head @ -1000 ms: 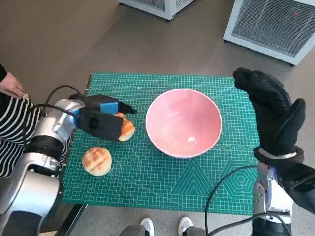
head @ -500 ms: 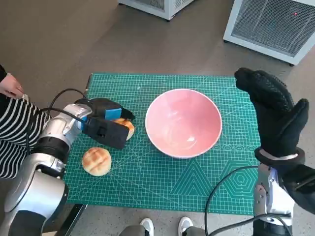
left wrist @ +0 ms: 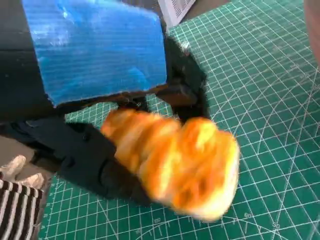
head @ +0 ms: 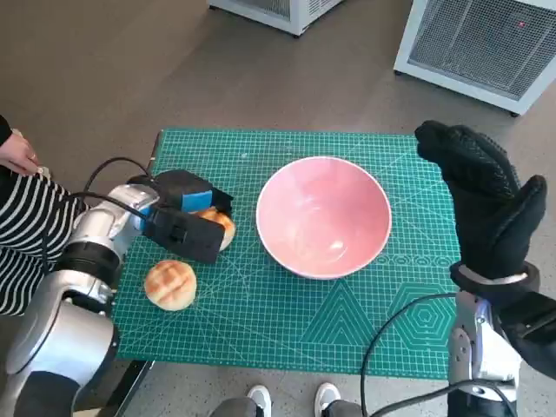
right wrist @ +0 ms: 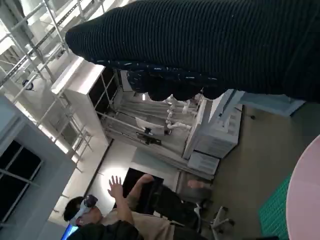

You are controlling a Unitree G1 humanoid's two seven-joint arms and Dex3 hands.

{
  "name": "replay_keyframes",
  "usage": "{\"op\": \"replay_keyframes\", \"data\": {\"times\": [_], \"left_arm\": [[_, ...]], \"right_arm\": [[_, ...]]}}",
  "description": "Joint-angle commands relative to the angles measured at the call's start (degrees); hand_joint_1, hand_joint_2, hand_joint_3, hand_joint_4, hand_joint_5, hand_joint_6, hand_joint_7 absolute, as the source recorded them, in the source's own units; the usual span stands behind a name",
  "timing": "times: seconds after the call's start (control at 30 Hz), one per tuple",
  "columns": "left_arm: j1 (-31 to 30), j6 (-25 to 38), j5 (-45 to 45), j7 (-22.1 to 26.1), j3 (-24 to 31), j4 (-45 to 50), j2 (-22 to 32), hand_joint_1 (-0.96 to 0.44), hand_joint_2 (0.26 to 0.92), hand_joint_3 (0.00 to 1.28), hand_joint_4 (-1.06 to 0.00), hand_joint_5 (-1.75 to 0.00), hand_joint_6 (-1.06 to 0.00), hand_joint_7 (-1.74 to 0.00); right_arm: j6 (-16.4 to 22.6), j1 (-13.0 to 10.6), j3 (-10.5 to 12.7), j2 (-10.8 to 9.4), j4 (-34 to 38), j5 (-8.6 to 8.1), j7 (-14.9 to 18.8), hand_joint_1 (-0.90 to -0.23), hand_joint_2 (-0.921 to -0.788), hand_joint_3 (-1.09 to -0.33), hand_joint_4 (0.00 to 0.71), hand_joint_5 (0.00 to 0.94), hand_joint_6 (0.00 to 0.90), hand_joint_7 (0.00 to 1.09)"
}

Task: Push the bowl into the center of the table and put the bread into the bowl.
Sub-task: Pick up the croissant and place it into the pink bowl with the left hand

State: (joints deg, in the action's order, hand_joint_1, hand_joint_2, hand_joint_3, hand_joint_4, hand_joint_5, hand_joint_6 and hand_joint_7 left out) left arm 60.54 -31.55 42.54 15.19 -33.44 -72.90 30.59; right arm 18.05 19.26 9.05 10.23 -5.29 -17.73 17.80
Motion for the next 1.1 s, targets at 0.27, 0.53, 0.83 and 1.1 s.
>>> {"op": "replay_keyframes", "data": {"times": [0.27,0.53,0.83,1.1], "left_arm": [[5.4,-4.8,-8.7,4.8,8.7,3.6,4.3,0.0,0.92,0.07,-0.69,-1.13,-0.62,-1.2],[6.6,-9.1,-17.3,7.1,16.1,11.9,4.8,0.0,0.92,0.05,-0.72,-1.08,-0.64,-1.21],[3.7,-8.9,-25.4,8.1,20.8,29.5,1.2,0.0,0.916,0.03,-0.76,-1.07,-0.66,-1.16],[2.4,-6.3,-26.4,9.5,19.6,37.2,-3.6,0.0,0.901,0.01,-0.81,-1.04,-0.72,-1.07]], "right_arm": [[-0.3,-1.3,0.2,0.1,0.5,0.25,-0.2,-0.706,-0.921,-0.701,0.177,0.004,0.075,0.46],[0.1,-1.1,0.3,0.2,1.1,-0.09,0.2,-0.706,-0.921,-0.702,0.177,0.003,0.074,0.46],[1.3,-1.2,0.1,0.0,2.2,-0.29,0.8,-0.707,-0.921,-0.7,0.177,0.002,0.075,0.46],[2.0,-1.6,-0.1,-0.1,2.4,-0.26,1.2,-0.706,-0.921,-0.698,0.175,0.001,0.074,0.46]]}}
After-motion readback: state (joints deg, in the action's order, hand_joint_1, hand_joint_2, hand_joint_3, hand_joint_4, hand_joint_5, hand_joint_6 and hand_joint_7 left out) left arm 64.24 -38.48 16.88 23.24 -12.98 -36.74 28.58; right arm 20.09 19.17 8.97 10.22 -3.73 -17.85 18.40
